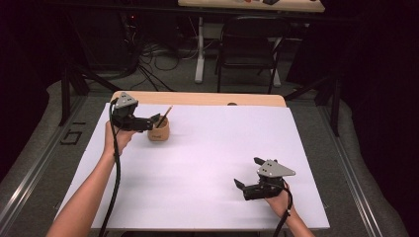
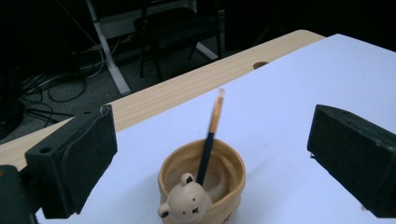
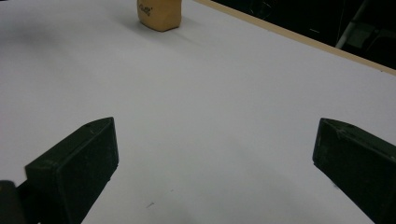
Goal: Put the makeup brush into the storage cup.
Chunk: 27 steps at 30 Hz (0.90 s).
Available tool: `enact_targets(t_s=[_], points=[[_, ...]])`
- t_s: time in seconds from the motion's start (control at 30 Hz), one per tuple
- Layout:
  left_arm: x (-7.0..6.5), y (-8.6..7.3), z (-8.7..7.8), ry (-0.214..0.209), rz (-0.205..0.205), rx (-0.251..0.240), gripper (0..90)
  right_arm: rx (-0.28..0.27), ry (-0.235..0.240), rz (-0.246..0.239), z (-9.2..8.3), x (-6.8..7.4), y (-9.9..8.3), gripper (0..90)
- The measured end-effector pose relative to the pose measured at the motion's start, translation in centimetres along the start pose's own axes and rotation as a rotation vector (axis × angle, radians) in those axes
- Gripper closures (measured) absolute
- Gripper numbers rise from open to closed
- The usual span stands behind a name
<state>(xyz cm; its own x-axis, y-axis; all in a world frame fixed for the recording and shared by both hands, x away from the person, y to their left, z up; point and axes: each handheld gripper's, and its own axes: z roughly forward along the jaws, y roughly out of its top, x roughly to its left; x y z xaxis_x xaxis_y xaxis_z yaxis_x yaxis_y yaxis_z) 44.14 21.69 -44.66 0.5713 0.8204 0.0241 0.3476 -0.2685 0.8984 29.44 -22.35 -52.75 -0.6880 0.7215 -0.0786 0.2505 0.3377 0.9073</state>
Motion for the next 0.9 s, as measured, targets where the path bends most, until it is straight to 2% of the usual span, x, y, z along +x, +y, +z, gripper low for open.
enact_targets(t_s=[0.07, 0.13, 0.6, 0.7, 0.9], points=[[0.0, -0.1, -0.4, -0.006, 0.002, 0.002, 0.5, 0.009, -0.001, -0.004, -0.2, 0.0, 0.1, 0.0], [-0.1, -0.2, -0.8, -0.009, 0.006, -0.002, 0.3, -0.012, -0.002, -0.003, -0.2, 0.0, 0.1, 0.0], [-1.9, -1.5, -3.6, -0.042, 0.02, -0.069, 0.0, -0.037, -0.006, 0.007, -0.5, -0.2, 0.2, 0.0], [-2.1, -2.0, -4.3, -0.036, 0.029, -0.084, 0.0, -0.034, 0.001, 0.003, -0.6, -0.2, 0.2, 0.0], [-2.5, -3.2, -5.6, -0.029, 0.018, -0.109, 0.0, -0.053, -0.003, 0.003, -0.6, -0.1, 0.3, 0.0]])
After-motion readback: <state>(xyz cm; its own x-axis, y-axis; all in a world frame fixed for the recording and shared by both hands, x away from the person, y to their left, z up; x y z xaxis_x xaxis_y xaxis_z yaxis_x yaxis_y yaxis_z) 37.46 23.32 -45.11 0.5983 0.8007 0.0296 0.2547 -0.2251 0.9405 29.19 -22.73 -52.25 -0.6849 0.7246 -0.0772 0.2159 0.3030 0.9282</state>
